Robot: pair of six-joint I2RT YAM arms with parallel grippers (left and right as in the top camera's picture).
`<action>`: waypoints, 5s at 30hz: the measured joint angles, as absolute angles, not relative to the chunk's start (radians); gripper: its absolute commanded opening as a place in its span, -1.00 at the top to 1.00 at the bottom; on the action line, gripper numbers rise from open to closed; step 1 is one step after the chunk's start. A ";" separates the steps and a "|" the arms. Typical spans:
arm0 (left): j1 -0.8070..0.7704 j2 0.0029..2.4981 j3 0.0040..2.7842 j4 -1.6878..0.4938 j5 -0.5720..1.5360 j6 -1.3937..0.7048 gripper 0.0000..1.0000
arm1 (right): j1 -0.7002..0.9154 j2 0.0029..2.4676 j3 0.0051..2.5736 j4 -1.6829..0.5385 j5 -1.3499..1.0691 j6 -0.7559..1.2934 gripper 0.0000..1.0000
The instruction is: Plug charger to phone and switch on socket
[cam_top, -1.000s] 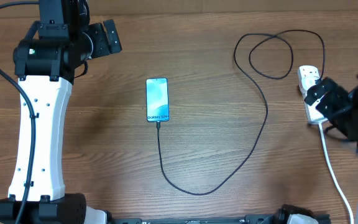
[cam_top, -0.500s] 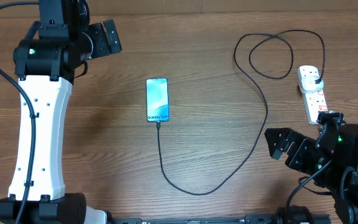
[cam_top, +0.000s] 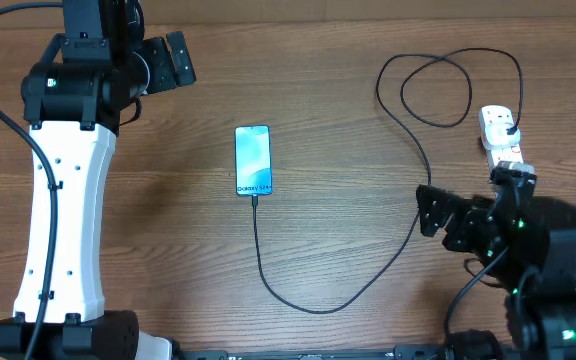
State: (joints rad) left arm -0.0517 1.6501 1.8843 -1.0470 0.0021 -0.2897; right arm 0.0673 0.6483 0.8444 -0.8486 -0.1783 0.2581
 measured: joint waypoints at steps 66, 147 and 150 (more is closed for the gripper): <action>-0.052 1.650 1.884 -1.047 0.002 -0.290 -0.99 | 0.067 0.012 0.019 -0.082 -0.123 -0.049 -1.00; 0.009 0.015 0.015 -0.082 -0.037 -0.126 -1.00 | 0.067 0.011 0.019 -0.081 -0.122 -0.049 -1.00; 0.009 0.015 0.012 -0.081 -0.020 -0.087 -0.99 | 0.067 0.011 0.019 -0.081 -0.123 -0.049 -1.00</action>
